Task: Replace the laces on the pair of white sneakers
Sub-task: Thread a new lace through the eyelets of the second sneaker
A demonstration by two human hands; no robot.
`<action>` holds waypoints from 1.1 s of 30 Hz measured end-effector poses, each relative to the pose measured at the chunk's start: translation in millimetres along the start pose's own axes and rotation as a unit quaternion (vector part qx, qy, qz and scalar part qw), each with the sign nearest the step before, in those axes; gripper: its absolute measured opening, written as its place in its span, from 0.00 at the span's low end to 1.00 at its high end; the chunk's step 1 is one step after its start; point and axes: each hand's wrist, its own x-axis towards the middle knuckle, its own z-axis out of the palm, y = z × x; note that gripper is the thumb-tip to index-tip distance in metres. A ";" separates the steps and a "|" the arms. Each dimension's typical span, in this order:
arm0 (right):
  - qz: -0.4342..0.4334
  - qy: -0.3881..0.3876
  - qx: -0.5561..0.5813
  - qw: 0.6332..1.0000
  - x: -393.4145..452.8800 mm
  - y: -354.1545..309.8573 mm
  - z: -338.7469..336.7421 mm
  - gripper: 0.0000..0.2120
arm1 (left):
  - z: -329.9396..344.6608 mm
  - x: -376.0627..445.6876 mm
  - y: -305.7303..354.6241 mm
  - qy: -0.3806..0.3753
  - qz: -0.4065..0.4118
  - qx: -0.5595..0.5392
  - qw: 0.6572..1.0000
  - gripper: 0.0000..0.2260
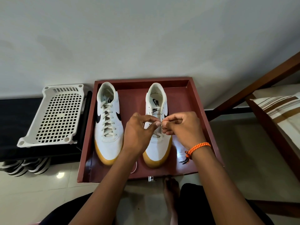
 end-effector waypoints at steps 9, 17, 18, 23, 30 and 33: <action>0.012 0.004 -0.044 0.999 2.0 5.3 -2.2 0.06 | 9.2 -0.5 -3.0 -0.036 -0.006 0.040 0.999 0.07; -0.001 0.047 -0.199 0.979 6.1 22.2 0.8 0.09 | 19.8 -14.5 6.1 0.085 0.053 0.321 0.942 0.05; 0.003 0.033 -0.215 0.976 5.8 23.8 2.9 0.09 | 22.6 -15.8 6.1 0.082 0.058 0.327 0.940 0.06; 0.028 -0.028 -0.258 0.965 1.6 25.1 7.5 0.15 | 26.4 -11.3 0.6 0.048 0.042 0.285 0.956 0.05; 0.015 -0.017 -0.279 0.960 -0.7 23.4 6.3 0.16 | 30.3 -5.0 -10.6 0.032 0.009 0.223 0.974 0.04; 0.006 -0.009 -0.295 0.955 -1.9 22.9 9.2 0.15 | 37.0 -3.3 -13.1 0.034 -0.008 0.223 0.974 0.05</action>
